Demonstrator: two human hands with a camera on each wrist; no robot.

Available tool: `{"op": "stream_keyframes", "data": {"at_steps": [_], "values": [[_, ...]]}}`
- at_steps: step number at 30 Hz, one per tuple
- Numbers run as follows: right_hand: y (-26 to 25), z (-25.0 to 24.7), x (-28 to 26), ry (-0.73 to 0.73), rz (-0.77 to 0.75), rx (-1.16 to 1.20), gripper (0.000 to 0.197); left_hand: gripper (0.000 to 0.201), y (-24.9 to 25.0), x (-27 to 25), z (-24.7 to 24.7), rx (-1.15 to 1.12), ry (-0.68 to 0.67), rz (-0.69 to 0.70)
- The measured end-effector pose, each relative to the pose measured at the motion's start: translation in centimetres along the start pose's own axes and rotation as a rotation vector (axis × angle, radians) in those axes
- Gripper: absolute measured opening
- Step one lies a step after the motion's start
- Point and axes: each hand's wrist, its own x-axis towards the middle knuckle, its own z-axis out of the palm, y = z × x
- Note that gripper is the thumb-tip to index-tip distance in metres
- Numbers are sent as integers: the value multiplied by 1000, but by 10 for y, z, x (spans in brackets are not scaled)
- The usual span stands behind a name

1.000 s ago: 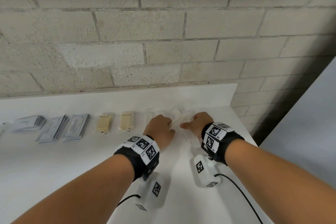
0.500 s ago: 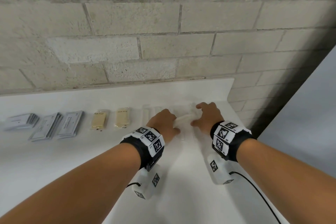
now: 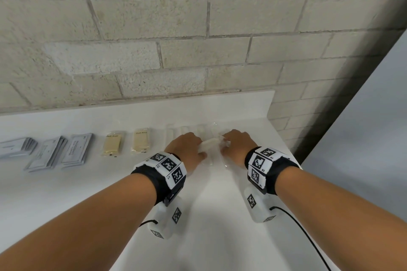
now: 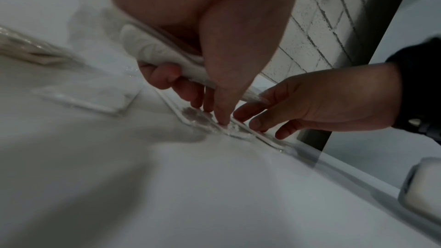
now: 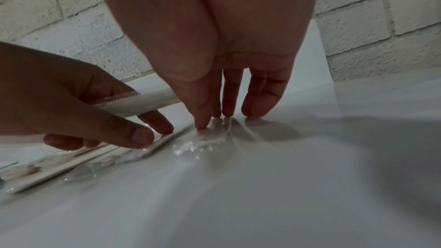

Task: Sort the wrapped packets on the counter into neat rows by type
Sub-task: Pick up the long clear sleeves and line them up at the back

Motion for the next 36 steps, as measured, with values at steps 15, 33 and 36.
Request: {"op": "stream_keyframes", "data": {"at_steps": [15, 33, 36], "values": [[-8, -2, 6, 41, -84, -87, 28, 21, -1, 4, -5, -51, -1, -25], [-3, -10, -1, -6, 52, 286, 46, 40, -8, -5, -11, -193, 157, -116], [-12, -18, -14, 96, -6, 301, 44, 34, -21, -14, -19, -176, 190, -206]]}}
